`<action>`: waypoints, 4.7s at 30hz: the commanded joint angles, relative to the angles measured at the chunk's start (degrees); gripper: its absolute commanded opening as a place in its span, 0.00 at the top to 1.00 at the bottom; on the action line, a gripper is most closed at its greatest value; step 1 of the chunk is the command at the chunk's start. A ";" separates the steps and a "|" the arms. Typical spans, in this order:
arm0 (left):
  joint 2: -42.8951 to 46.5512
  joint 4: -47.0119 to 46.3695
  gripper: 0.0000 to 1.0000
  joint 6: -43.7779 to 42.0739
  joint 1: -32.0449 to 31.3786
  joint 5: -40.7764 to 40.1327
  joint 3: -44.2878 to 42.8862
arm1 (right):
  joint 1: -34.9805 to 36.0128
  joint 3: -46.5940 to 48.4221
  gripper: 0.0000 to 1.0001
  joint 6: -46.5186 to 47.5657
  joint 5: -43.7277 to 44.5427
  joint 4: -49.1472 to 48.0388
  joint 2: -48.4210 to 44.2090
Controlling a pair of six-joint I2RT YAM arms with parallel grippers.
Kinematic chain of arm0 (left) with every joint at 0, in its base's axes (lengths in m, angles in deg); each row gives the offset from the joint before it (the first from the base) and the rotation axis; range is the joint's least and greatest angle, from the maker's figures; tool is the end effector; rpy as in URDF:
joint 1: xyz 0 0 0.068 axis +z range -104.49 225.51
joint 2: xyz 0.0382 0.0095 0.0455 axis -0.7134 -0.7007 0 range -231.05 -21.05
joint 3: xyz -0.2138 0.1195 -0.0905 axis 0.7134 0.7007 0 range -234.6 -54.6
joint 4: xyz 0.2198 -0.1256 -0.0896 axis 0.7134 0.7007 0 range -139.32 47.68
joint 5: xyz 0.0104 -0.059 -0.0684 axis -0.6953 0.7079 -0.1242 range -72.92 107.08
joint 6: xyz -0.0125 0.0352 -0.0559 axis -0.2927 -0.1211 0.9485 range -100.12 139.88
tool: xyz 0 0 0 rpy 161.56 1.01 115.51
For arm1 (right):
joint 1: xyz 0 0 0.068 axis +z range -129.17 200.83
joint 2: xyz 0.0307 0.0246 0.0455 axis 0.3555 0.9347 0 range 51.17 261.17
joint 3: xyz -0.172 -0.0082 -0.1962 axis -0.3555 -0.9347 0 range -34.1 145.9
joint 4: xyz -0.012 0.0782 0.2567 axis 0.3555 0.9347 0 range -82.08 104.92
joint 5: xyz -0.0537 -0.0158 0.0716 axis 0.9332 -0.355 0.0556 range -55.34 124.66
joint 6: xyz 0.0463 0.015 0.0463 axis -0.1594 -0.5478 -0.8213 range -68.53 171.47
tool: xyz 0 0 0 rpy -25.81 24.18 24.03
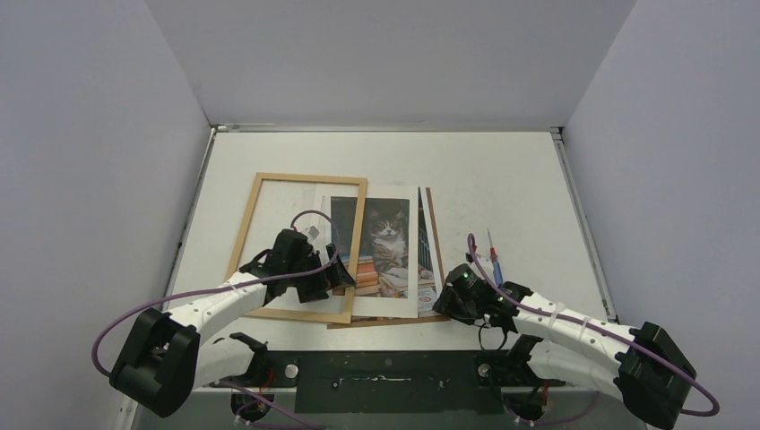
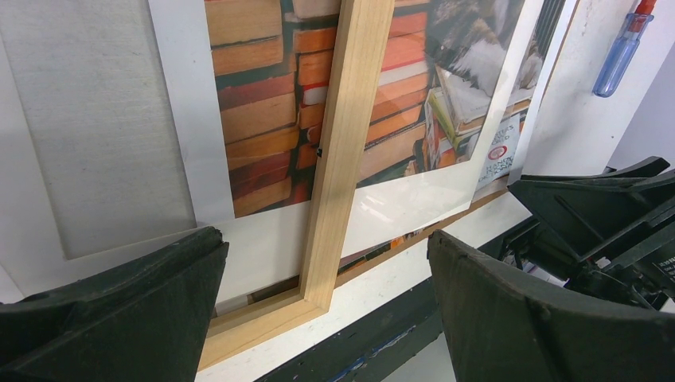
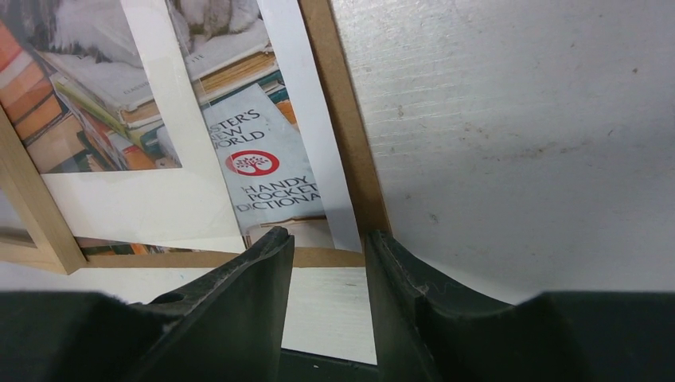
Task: Take the photo out of the frame
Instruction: Pick up the photo from the photo frame, then place the photo in the photo frame.
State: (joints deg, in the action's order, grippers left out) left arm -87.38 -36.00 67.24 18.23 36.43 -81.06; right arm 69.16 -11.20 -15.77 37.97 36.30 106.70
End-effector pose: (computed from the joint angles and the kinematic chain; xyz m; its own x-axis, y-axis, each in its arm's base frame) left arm 0.1925 -0.1193 0.1285 -0.9300 -0.3012 -0.2108 -0.1108 0.7763 -0.6205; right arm 0.1248 0.1357 0.1239 -0.8956 0.3784 -0.2340 0.2548 0.8674 0.4273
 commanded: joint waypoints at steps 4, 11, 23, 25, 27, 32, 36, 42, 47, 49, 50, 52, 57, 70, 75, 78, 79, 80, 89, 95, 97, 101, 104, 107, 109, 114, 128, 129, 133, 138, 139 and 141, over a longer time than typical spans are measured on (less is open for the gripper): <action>0.41 -1.54 0.03 -0.42 -0.22 0.40 0.33 | -0.81 -3.03 0.66 -3.26 -0.60 -5.86 -1.44; 0.58 -2.15 0.03 0.11 -0.22 0.77 0.62 | -3.46 -7.95 0.68 -6.54 -2.87 -13.15 -4.80; -0.37 -2.39 0.03 -0.02 -0.22 0.95 0.01 | -10.40 -13.14 0.66 -8.12 -11.01 -27.80 -4.61; -0.47 -2.38 0.03 -0.02 -0.22 1.03 -0.04 | -11.93 -12.97 0.66 -7.49 -12.65 -30.99 -2.75; -0.31 -2.35 0.03 -0.07 -0.22 1.10 0.13 | -13.81 -12.84 0.66 -6.57 -14.60 -33.68 -0.75; 0.21 -2.34 0.03 0.01 -0.22 1.11 0.66 | -18.54 -11.37 0.66 -3.14 -19.90 -39.11 4.75; 0.15 -2.37 0.03 0.09 -0.24 1.06 0.77 | -22.11 -8.58 0.66 0.69 -24.65 -41.61 11.02; 0.14 -2.47 0.03 0.06 -0.43 1.20 0.71 | -24.74 -6.06 0.73 2.29 -29.85 -48.10 20.45; 0.22 -2.45 0.03 0.05 -0.51 1.01 1.06 | -25.59 -5.74 0.79 3.18 -30.52 -49.93 24.31; 0.08 -2.59 0.03 0.06 -0.49 1.04 1.06 | -26.05 -5.69 0.83 3.85 -30.47 -49.46 24.28; 0.06 -2.59 0.03 0.03 -0.49 1.11 1.06 | -26.16 -5.48 0.84 4.20 -30.55 -48.96 24.21; -0.03 -2.67 0.03 0.02 -0.51 1.19 0.97 | -26.34 -5.24 0.85 4.68 -30.56 -47.96 23.99; 0.19 -2.69 0.03 0.03 -0.49 1.17 1.14 | -26.55 -5.40 1.00 4.40 -30.42 -47.36 22.47; 3.76 0.04 0.03 0.10 -0.49 0.59 -1.84 | -26.80 11.44 1.00 22.46 -14.03 -4.10 3.31; 4.78 1.95 0.03 -0.36 -0.49 -0.03 -4.02 | -26.83 20.52 1.00 28.65 -7.73 9.73 3.06; 5.20 3.26 0.03 -0.85 -0.49 -0.64 -4.74 | -26.80 29.28 1.00 33.44 -3.54 16.57 1.96; 5.38 3.41 0.03 -0.81 -0.49 -0.85 -4.74 | -26.85 32.56 1.00 35.18 -2.02 18.43 2.25; 5.55 3.38 0.03 -0.74 -0.49 -1.07 -4.67 | -26.76 35.50 1.00 36.94 -0.34 21.14 3.01; 6.72 5.32 0.03 -1.08 -0.49 -2.05 -5.35 | -25.75 56.15 1.00 43.23 4.48 34.36 7.40; 10.63 10.42 0.03 -1.09 -0.41 -8.77 -6.41 | -19.27 63.76 1.00 40.53 -5.89 31.48 8.88; 13.02 13.73 0.03 -0.59 -0.40 -13.13 -7.11 | -14.05 67.66 1.00 39.74 -6.62 30.70 11.04; 20.47 21.26 0.03 1.64 -0.31 -23.24 -8.71 | -5.23 69.94 1.00 35.90 -13.97 23.46 15.30; 25.64 28.54 0.03 4.40 -0.14 -31.68 -10.54 | 1.56 72.46 1.00 34.67 -15.07 17.78 17.85; 30.73 35.00 0.03 6.20 0.04 -37.99 -12.23 | 3.92 74.74 1.00 33.30 -17.77 13.49 19.99; 33.84 38.45 0.03 6.87 0.04 -41.36 -13.04 | 3.97 74.67 1.00 32.60 -19.32 10.42 20.15; 39.53 45.74 0.03 6.19 0.06 -49.02 -16.20 | 1.74 68.92 1.00 33.34 -10.99 9.42 15.60; 37.74 34.99 0.03 0.84 0.04 -36.70 -14.01 | -20.66 1.42 1.00 -14.31 -27.26 -48.90 1.51; 36.74 34.01 0.03 0.70 0.04 -34.93 -13.76 | -21.38 -0.60 1.00 -15.05 -28.06 -51.47 2.14; 33.11 31.92 0.03 0.06 0.04 -30.76 -13.06 | -22.50 -0.92 1.00 -6.07 -25.74 -39.09 0.88; 30.41 28.75 0.03 -0.66 0.11 -26.96 -11.69 | -23.17 5.05 0.98 10.05 -22.44 -17.93 3.76; 30.05 27.93 0.03 -0.68 0.13 -26.38 -11.37 | -23.18 6.09 0.95 12.91 -21.91 -14.70 5.33; 29.19 26.34 0.03 -1.03 0.13 -24.91 -11.09 | -23.30 8.07 0.92 17.78 -22.79 -10.87 8.48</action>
State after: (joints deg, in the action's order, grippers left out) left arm -57.17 -3.34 67.67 18.14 7.21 -92.38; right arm 46.34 -7.92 -11.18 13.84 13.96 110.92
